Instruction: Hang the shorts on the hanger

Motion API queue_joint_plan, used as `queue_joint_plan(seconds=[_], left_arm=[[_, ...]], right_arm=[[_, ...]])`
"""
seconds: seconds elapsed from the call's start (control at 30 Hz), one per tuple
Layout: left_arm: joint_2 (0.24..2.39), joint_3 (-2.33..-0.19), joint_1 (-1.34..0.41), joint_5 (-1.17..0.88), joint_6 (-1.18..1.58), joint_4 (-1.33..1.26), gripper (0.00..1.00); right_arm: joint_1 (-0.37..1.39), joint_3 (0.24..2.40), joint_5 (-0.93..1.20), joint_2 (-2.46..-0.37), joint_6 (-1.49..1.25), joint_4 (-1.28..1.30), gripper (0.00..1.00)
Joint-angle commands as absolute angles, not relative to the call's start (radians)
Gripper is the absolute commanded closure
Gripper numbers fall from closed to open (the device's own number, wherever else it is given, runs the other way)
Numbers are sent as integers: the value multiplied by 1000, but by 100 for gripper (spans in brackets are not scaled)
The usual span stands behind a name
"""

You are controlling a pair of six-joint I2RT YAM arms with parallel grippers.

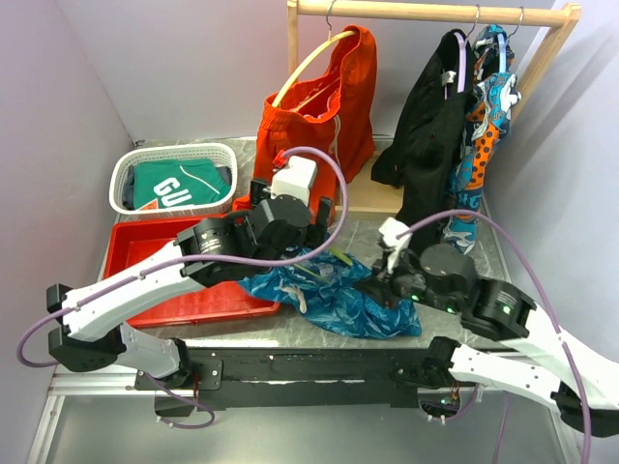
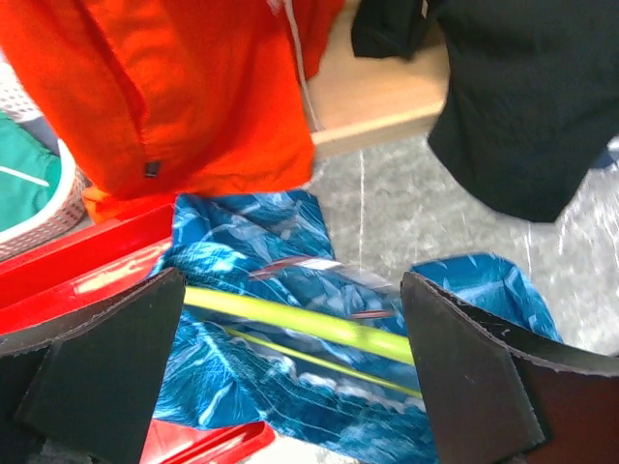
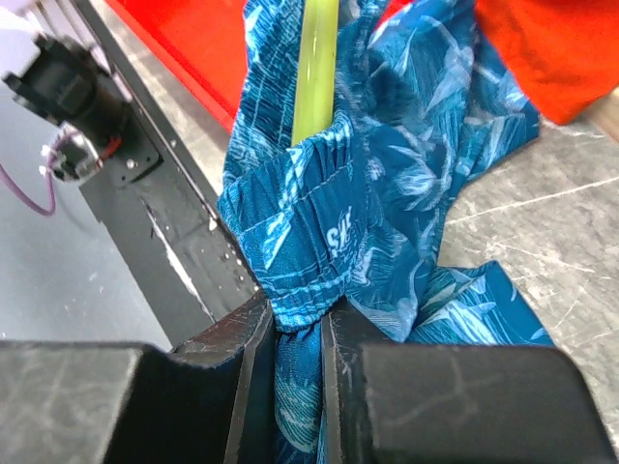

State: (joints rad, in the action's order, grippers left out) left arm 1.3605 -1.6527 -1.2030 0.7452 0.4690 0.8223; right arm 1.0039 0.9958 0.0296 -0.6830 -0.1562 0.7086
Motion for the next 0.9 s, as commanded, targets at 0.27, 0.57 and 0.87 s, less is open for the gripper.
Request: queue_joint_plan(seconds=[0.27,0.57,0.87], left_arm=[[1151,-1657,-1201,902,560,690,3],[1112,-1617,-1203,729,483,603,3],[1095,-1560,-1201,569,413,523,4]], right_arm=[[1011,1057,-167,-506,-294,689,100],[1011,1068,-210,-480,-327,733,100],[1009,1055,-268,-518,-360,710,100]])
